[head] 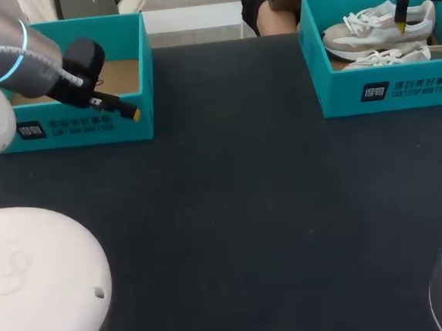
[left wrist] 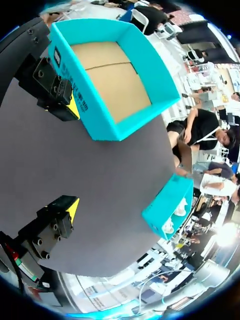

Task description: Take the shoe out of the shoebox, open the shoe tongue, remove and reinsert the insole, then place the shoe into the shoebox

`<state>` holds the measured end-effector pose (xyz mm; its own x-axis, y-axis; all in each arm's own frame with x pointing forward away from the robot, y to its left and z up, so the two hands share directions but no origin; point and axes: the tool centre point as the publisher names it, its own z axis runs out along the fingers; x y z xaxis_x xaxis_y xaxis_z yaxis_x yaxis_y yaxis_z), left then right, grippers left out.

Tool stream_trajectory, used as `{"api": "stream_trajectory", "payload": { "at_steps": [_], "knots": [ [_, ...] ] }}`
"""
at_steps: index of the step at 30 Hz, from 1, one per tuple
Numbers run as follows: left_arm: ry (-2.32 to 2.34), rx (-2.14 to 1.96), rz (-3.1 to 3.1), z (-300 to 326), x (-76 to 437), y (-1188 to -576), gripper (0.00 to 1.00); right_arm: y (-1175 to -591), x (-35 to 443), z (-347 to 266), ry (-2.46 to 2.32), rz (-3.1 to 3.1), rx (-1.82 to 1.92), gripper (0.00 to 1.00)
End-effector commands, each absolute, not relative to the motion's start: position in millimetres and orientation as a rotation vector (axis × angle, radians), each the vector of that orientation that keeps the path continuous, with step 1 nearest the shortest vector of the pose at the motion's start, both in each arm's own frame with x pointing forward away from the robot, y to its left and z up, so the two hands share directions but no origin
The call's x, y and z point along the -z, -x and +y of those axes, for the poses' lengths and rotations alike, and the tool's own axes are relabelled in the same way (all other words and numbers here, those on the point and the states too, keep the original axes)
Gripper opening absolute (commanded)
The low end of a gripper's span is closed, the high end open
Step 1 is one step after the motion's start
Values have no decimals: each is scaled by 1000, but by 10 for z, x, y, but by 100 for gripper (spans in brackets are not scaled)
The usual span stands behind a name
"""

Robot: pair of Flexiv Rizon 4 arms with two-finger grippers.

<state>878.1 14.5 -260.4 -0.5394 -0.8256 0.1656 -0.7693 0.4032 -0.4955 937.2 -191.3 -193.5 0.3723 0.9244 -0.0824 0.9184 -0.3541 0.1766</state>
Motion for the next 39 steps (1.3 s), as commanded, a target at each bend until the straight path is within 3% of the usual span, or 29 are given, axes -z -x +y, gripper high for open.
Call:
{"api": "stream_trajectory", "payload": {
  "at_steps": [1,13,18,39],
  "knots": [
    [1909,523,2166,98,2574,-8760,100,-9323,1942,-1916,-2427,1653,-65,100],
    [1909,523,2166,98,2574,-8760,100,-9323,1942,-1916,-2427,1653,-65,100],
    [2097,332,2166,197,2482,-8808,100,-9290,2001,-1913,-2443,1689,-54,100],
    [2400,117,1923,595,2275,-9208,100,-8146,2087,-1515,-2447,1865,54,100]
  ]
}}
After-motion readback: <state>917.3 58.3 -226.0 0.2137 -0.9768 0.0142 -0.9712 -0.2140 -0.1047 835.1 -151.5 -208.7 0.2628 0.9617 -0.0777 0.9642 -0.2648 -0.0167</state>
